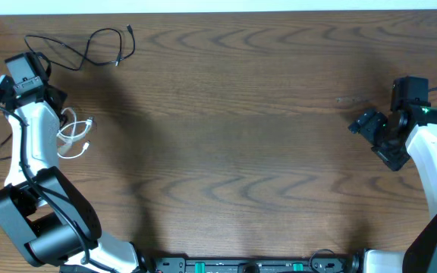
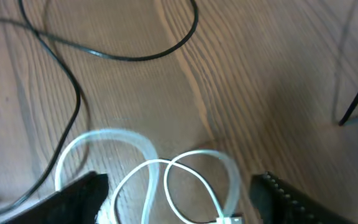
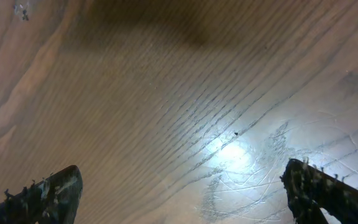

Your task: Untangle cables

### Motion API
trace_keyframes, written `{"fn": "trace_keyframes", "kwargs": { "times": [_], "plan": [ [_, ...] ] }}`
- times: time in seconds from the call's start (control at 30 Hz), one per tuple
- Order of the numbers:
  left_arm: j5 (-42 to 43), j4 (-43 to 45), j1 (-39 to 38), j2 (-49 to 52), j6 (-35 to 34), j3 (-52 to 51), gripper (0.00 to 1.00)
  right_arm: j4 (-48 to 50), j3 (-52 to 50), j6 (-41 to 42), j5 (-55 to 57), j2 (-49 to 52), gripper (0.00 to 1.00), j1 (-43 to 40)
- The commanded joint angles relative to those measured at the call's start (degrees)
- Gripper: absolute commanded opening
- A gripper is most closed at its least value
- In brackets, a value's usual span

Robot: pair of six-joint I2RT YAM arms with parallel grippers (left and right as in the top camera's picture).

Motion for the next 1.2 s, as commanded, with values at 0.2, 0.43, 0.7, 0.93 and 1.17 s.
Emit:
{"fn": "trace_keyframes", "kwargs": {
  "times": [0.2, 0.43, 0.7, 0.93, 1.17],
  "plan": [
    [10.93, -1.77, 0.42, -7.58, 0.39, 0.17, 0.88, -0.04, 0.04, 0.11, 0.68, 0.15, 0.99, -0.33],
    [36.79, -10.32, 0.02, -21.86, 0.5, 0.17, 0.88, -0.04, 0.04, 0.11, 0.7, 0.15, 0.99, -0.33],
    [46.75, -24.13, -11.04, -23.63, 15.3, 0.0, 0.88, -0.04, 0.04, 0.11, 0.7, 0.15, 0.99, -0.33],
    [46.71, -30.05, -22.53, -22.91, 19.82, 0.0, 0.88, -0.04, 0.04, 0.11, 0.68, 0.15, 0.99, -0.33],
    [46.25, -32.98, -30.86, -23.37, 20.59, 0.0, 0.88, -0.04, 0.04, 0.11, 0.7, 0.15, 0.99, -0.33]
  ]
}}
